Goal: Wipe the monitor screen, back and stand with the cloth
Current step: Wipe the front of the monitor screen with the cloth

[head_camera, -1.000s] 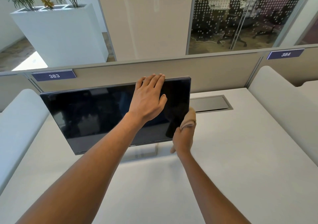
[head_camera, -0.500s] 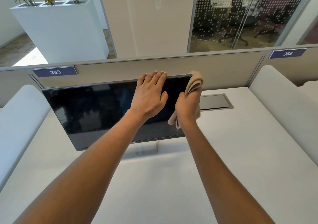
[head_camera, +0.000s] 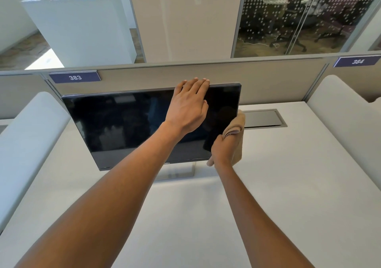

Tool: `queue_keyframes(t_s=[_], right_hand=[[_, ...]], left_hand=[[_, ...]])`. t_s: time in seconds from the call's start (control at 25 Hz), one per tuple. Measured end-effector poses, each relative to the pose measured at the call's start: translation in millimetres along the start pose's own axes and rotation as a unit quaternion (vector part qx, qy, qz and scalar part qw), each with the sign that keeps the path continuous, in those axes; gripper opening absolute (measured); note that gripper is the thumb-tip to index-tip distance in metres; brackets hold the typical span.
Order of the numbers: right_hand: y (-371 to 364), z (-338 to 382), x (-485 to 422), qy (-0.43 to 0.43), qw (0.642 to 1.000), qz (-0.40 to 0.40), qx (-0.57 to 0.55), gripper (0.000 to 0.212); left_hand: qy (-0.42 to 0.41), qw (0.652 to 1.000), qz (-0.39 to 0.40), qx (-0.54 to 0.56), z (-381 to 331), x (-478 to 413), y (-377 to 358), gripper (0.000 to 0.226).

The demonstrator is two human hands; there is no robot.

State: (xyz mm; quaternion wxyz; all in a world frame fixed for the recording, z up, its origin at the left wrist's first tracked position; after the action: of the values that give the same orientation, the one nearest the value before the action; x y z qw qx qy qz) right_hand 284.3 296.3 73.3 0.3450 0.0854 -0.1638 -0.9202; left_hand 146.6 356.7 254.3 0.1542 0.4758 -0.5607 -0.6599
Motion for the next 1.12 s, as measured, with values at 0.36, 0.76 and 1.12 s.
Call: queue_keyframes(t_s=[0.36,0.76,1.12], right_hand=[[27,13,11,-0.124,0.989,0.025,-0.081,0.042],[37,116,-31,0.116,0.991,-0.026,-0.058,0.066],[17,8,29,0.006,0.989,-0.088,0.121,0.077]], left_hand=[[0.003,0.999,0.028,0.015,1,3,2,0.057],[-0.029,0.997,0.077,0.009,11,4,16,0.058],[0.057,0.997,0.054,-0.016,134,49,58,0.052]])
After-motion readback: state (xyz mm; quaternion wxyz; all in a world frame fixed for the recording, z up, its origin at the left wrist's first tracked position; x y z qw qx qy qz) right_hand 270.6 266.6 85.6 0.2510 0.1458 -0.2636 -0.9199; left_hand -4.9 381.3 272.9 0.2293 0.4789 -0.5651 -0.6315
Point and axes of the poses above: each hand's wrist, its own x-axis away from the middle knuckle, its own y-axis out of the back of the hand, z = x × y, the point moved 8 cm from there along -x, towards the middle knuckle
